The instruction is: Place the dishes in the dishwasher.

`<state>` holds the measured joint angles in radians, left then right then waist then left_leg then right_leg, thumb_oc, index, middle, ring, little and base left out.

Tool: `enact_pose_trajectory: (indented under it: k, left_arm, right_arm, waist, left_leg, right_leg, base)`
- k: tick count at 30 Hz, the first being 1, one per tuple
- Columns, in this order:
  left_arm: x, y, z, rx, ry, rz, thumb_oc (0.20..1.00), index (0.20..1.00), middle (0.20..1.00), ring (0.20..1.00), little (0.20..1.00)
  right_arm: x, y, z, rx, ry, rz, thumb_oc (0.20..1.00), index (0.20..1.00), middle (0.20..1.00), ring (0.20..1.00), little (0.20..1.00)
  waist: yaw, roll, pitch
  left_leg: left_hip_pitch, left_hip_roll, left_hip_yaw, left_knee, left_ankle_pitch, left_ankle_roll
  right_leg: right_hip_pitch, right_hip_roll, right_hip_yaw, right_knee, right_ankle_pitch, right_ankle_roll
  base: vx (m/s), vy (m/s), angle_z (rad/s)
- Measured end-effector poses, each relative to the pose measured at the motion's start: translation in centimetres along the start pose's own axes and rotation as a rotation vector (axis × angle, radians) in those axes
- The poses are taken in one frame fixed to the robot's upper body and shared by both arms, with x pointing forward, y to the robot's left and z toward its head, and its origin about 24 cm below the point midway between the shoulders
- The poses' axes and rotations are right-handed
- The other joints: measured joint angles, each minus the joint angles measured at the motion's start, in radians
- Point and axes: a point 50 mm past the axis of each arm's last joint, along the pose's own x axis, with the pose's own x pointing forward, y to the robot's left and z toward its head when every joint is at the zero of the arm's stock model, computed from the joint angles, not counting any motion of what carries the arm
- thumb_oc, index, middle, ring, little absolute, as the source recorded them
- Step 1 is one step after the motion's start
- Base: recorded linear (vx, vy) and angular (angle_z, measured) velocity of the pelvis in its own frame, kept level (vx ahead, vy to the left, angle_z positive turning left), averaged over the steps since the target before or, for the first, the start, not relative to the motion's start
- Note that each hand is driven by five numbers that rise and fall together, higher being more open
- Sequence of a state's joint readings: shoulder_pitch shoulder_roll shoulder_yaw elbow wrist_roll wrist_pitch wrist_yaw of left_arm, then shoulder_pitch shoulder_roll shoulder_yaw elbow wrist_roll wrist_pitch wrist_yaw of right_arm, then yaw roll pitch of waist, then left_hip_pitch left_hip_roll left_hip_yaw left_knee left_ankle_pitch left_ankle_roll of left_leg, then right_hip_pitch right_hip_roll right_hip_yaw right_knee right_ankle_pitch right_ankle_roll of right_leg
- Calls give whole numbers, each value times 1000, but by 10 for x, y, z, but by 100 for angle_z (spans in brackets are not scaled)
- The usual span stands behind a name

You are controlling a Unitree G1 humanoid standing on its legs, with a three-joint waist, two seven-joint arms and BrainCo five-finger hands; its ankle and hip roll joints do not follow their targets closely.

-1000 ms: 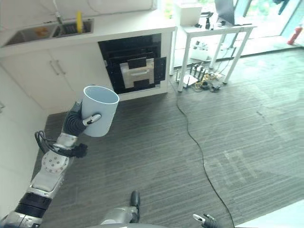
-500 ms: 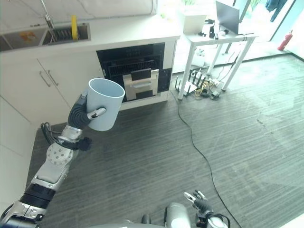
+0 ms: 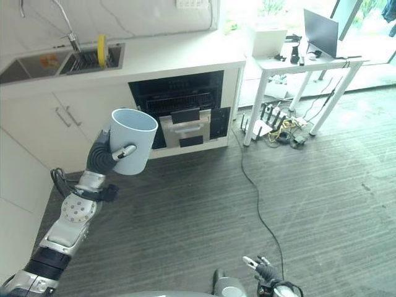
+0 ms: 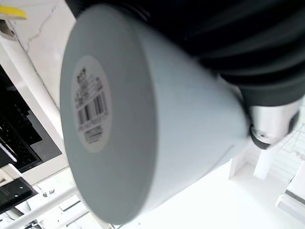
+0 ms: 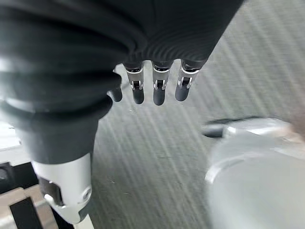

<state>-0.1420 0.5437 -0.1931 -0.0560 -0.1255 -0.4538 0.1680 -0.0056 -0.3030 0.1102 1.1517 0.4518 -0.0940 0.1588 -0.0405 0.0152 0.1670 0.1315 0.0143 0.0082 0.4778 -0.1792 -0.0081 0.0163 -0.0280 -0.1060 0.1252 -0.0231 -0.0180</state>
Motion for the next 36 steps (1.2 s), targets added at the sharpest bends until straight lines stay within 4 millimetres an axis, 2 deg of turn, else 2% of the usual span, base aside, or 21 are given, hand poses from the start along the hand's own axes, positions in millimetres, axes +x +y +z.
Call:
enact_pose_trajectory:
  k: [2, 3, 4, 7, 8, 9, 11, 13, 15, 16, 17, 18, 19, 22, 23, 24, 25, 28, 30, 33, 36]
  left_arm:
    - [2, 0, 5, -5, -26, 6, 200, 200, 200, 200, 200]
    - [3, 0, 6, -11, -33, 10, 200, 200, 200, 200, 200]
    - [4, 0, 5, -11, -28, 12, 200, 200, 200, 200, 200]
    - [4, 2, 2, -8, -21, 22, 200, 200, 200, 200, 200]
    - [3, 4, -1, -7, -9, 38, 200, 200, 200, 200, 200]
    - [3, 5, -3, -5, -4, 52, 200, 200, 200, 200, 200]
    - [-6, 6, -19, -1, 74, 69, 200, 200, 200, 200, 200]
    - [-5, 6, -17, -7, 62, 83, 200, 200, 200, 200, 200]
    - [-1, 4, -14, -25, 36, 86, 200, 200, 200, 200, 200]
    - [-1, 3, -13, -26, 33, 77, 200, 200, 200, 200, 200]
    - [1, 6, -13, -20, 26, 76, 200, 200, 200, 200, 200]
    - [2, 7, -13, -17, 25, 77, 200, 200, 200, 200, 200]
    - [2, 8, -12, -12, 21, 72, 200, 200, 200, 200, 200]
    - [12, 12, -5, 9, -18, 53, 200, 200, 200, 200, 200]
    - [12, 8, -6, 3, -17, 32, 200, 200, 200, 200, 200]
    - [12, 8, -6, 3, -17, 32, 200, 200, 200, 200, 200]
    - [11, 8, -6, 4, -17, 30, 200, 200, 200, 200, 200]
    - [11, 4, -6, 2, -19, 4, 200, 200, 200, 200, 200]
    - [11, 1, -6, -3, -16, -7, 200, 200, 200, 200, 200]
    - [12, 5, -2, 14, -32, -8, 200, 200, 200, 200, 200]
    - [10, 7, 0, 27, -33, -15, 200, 200, 200, 200, 200]
  right_arm:
    - [0, -5, 2, -8, 7, -15, 1000, 1000, 1000, 1000, 1000]
    - [-1, -8, 2, -11, 8, -21, 1000, 1000, 1000, 1000, 1000]
    - [-2, -10, -2, -3, 21, -29, 1000, 1000, 1000, 1000, 1000]
    - [-8, -17, -20, 2, 79, -51, 1000, 1000, 1000, 1000, 1000]
    - [-10, -21, -25, -12, 99, -62, 1000, 1000, 1000, 1000, 1000]
    - [-10, -22, -25, -20, 100, -62, 1000, 1000, 1000, 1000, 1000]
    - [-16, -29, -35, -28, 127, -77, 1000, 1000, 1000, 1000, 1000]
    - [-19, -34, -38, -22, 130, -89, 1000, 1000, 1000, 1000, 1000]
    - [-22, -37, -43, -23, 137, -99, 1000, 1000, 1000, 1000, 1000]
    - [-20, -31, -45, 32, 124, -97, 1000, 1000, 1000, 1000, 1000]
    - [-18, -22, -46, 53, 116, -79, 1000, 1000, 1000, 1000, 1000]
    - [-18, -18, -48, 59, 116, -70, 1000, 1000, 1000, 1000, 1000]
    - [-18, -12, -52, 65, 122, -57, 1000, 1000, 1000, 1000, 1000]
    - [-11, 10, -43, 56, 69, 8, 1000, 1000, 1000, 1000, 1000]
    - [-10, 13, -31, -24, 12, 27, 1000, 1000, 1000, 1000, 1000]
    - [-10, 13, -31, -24, 12, 27, 1000, 1000, 1000, 1000, 1000]
    - [-7, 19, -20, -123, -31, 63, 1000, 1000, 1000, 1000, 1000]
    - [-4, 18, -9, -150, -50, 52, 1000, 1000, 1000, 1000, 1000]
    - [-4, 11, -10, -129, -32, 30, 1000, 1000, 1000, 1000, 1000]
    - [-5, -1, -21, -30, 41, -33, 1000, 1000, 1000, 1000, 1000]
    - [-12, -7, -42, -12, 117, -65, 1000, 1000, 1000, 1000, 1000]
  waist:
    - [8, -1, 0]
    - [8, 2, 3]
    - [8, -1, 5]
    - [4, -8, 7]
    - [1, 12, 1]
    - [1, 28, 6]
    - [2, 45, 7]
    - [2, 37, 14]
    - [-6, 28, 12]
    - [12, -4, 17]
    - [27, -28, 17]
    - [24, -36, 16]
    - [24, -37, 14]
    - [33, -24, 11]
    - [29, -2, 12]
    - [29, -2, 12]
    - [28, 7, 10]
    - [28, 9, 11]
    - [25, -2, 12]
    - [23, -41, 14]
    - [19, -42, 14]
  left_leg:
    - [-177, -2, -33, 282, 57, -17]
    - [-258, -2, -42, 371, 134, -17]
    - [-334, 2, -34, 419, 127, -2]
    - [-368, 27, 43, 57, 104, 12]
    - [-321, 49, 60, -244, 128, -11]
    - [-298, 66, 53, -412, 161, -23]
    - [-299, 148, 54, -554, 220, -71]
    - [-308, 174, 145, -490, 225, -59]
    - [-273, 129, 182, -459, 277, -25]
    - [-257, 63, 163, -425, 313, -18]
    - [-237, 10, 141, -419, 301, 7]
    - [-217, -11, 136, -428, 291, 23]
    - [-186, -31, 128, -457, 285, 50]
    - [-132, -75, 105, -533, 284, 123]
    - [-111, -85, 104, -527, 275, 137]
    - [-111, -85, 104, -527, 275, 137]
    - [-74, -89, 106, -540, 261, 144]
    - [-58, -80, 87, -549, 239, 130]
    - [-40, -80, 89, -548, 221, 108]
    - [-7, -86, 90, -547, 179, 115]
    - [39, -66, 86, -549, 144, 91]
  right_leg:
    - [9, 5, -11, 32, -49, -55]
    - [6, 11, -15, 58, -73, -73]
    - [23, 10, -24, 56, -96, -72]
    - [92, 9, -54, 23, -127, -30]
    - [121, 23, -51, -6, -127, -8]
    - [136, 32, -60, -17, -110, -27]
    - [222, 36, -48, -68, -131, 2]
    - [263, 5, -58, -84, -150, 32]
    - [314, -47, -64, -75, -191, 92]
    - [304, -113, -62, -14, -194, 103]
    - [309, -159, -65, 40, -191, 97]
    - [303, -181, -68, 72, -184, 96]
    - [280, -203, -69, 140, -165, 103]
    - [137, -195, -19, 347, -120, 196]
    - [76, -212, 2, 489, -14, 238]
    - [76, -212, 2, 489, -14, 238]
    - [-2, -231, -16, 631, -36, 240]
    - [-85, -165, -51, 490, -177, 210]
    - [-112, -146, -87, 243, -168, 201]
    - [-121, -185, -91, -75, 27, 232]
    - [-112, -215, -72, -84, 123, 223]
  base:
    - [194, -102, 3]
    - [221, -3, 12]
    - [338, 136, 20]
    - [379, 263, 21]
    - [386, 304, 9]
    - [271, 223, 10]
    - [386, 440, -7]
    - [280, 398, -5]
    - [314, 445, 8]
    - [399, 567, -7]
    - [330, 517, -5]
    - [111, 237, 16]
    - [119, 294, 32]
    - [148, 349, 33]
    - [141, 246, 19]
    - [102, 128, 11]
    - [75, 2, 1]
    - [90, -80, 8]
    - [170, -228, 10]
    - [213, -236, -6]
    - [160, -206, 1]
